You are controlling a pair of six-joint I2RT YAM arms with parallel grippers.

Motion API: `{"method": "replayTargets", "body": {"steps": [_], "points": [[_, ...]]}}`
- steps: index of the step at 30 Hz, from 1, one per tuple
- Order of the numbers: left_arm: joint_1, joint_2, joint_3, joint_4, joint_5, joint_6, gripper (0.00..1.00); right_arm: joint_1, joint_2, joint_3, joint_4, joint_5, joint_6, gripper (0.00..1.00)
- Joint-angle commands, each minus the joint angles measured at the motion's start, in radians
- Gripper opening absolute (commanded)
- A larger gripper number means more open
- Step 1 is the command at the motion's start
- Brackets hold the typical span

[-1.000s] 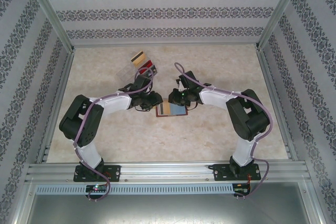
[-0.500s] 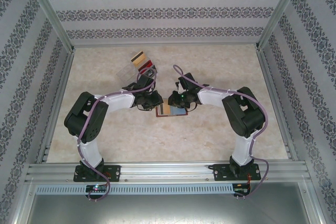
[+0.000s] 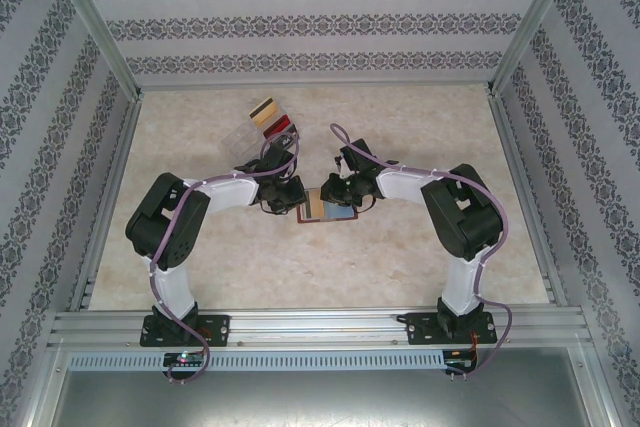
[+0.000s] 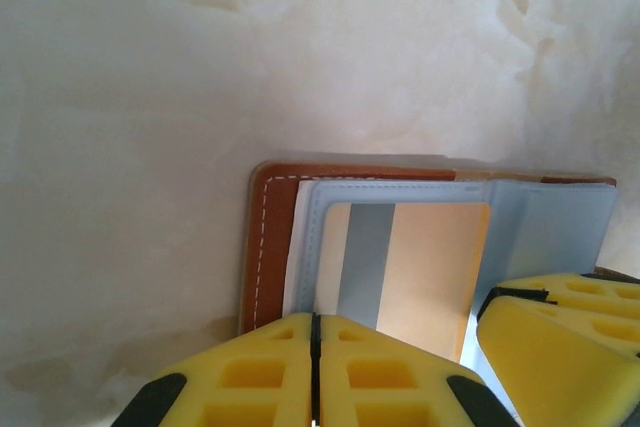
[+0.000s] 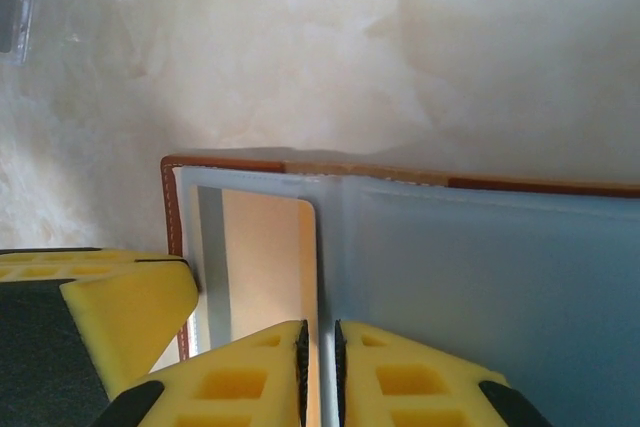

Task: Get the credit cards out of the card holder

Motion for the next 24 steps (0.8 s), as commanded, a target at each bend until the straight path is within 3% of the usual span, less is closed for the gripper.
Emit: {"method": "replayTargets", "body": {"steps": [1,17,24], "points": [[-0.010,0.028,0.012,-0.047,-0.019,0.027,0.09,-0.010,0.023,-0.001,-0.001,-0.008,-0.003,0.19],[-0.009,0.049,0.004,-0.052,-0.011,0.033,0.02,-0.019,0.036,-0.013,0.054,-0.092,0.017,0.13],[-0.009,0.054,0.008,-0.052,-0.003,0.036,0.02,-0.020,0.037,-0.016,0.060,-0.108,0.011,0.17]]}}
